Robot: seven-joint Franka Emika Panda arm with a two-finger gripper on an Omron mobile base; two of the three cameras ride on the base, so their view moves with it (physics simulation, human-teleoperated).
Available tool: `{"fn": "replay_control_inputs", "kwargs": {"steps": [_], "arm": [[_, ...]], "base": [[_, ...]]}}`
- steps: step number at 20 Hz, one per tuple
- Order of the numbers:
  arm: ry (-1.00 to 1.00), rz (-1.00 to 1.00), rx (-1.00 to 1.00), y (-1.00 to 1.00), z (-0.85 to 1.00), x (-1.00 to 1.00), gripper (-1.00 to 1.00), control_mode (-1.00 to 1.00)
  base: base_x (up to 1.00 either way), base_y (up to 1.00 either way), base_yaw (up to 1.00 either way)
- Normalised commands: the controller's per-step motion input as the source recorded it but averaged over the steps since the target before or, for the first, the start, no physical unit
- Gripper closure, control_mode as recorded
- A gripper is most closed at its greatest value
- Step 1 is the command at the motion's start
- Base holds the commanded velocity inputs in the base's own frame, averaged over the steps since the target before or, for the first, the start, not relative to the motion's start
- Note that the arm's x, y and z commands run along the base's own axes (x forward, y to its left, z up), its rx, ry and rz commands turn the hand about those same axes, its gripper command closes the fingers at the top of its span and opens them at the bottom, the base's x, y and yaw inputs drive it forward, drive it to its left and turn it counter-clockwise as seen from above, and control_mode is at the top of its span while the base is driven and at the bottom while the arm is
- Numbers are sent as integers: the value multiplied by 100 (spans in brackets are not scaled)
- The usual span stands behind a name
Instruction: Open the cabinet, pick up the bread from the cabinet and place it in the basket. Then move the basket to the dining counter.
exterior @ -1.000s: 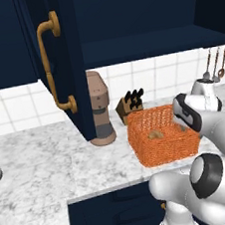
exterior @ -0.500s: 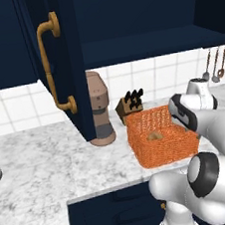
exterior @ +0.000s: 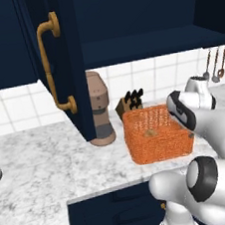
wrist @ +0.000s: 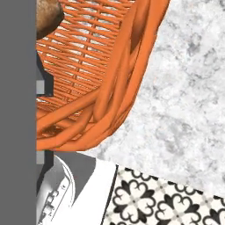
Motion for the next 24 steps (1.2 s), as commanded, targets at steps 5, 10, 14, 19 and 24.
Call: {"fn": "replay_control_inputs", "kwargs": {"steps": [5, 10, 14, 19, 24], "arm": [[-28, -17, -2, 37, 43, -21, 100, -100], [-11, -11, -4, 6, 80, -49, 100, -100], [-8, -7, -3, 0, 86, -60, 100, -100], [-3, -1, 0, 0, 96, -72, 100, -100], [0, 0, 0, 0, 92, -63, 100, -100]], "base": [[0, 0, 0], [0, 0, 0], [0, 0, 0], [0, 0, 0], [0, 0, 0]]}}
